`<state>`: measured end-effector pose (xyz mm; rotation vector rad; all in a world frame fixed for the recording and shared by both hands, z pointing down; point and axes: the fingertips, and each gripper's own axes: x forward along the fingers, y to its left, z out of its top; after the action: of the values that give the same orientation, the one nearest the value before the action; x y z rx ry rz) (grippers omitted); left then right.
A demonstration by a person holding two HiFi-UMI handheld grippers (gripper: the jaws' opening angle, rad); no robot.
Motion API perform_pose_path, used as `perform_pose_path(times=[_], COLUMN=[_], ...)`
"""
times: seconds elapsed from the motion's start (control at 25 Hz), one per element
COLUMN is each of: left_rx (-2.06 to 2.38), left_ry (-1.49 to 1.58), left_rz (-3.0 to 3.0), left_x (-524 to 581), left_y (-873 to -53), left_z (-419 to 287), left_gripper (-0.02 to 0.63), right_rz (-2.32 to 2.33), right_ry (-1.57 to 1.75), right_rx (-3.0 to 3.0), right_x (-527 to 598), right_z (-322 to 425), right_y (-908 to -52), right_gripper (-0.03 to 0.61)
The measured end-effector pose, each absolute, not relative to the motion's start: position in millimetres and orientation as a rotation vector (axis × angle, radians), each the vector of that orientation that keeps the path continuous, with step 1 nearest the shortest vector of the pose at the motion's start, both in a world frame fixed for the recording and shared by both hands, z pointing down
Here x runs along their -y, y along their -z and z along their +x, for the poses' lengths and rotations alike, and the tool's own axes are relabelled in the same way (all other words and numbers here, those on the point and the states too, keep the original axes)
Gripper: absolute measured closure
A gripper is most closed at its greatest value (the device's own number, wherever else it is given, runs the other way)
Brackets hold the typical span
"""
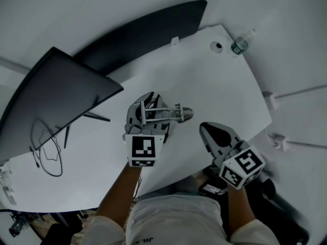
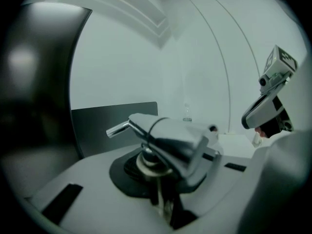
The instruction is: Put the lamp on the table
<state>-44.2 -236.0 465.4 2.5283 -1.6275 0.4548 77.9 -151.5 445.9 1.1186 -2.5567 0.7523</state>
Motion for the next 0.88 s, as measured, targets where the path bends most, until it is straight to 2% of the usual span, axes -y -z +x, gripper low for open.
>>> perform_pose_path(times=[0.44,0.88], left_rx=[1.604,1.616], left_ry=[-0.464,-0.485], left_rz=[2.508,2.508], left_x=[230.6,216.0], left_y=[-469.2,-469.1], left_z=[-49.0,-52.5], left_gripper=[0.514,0.502], right_rz=[1.092,1.076], right_ry=[-0.753,-0.739], right_rx=[2.565,2.577], right_x=[149.7,140.2], right_z=[72.2,68.5], right_y=[-446.2,-443.5], right_gripper=[0.546,0.546])
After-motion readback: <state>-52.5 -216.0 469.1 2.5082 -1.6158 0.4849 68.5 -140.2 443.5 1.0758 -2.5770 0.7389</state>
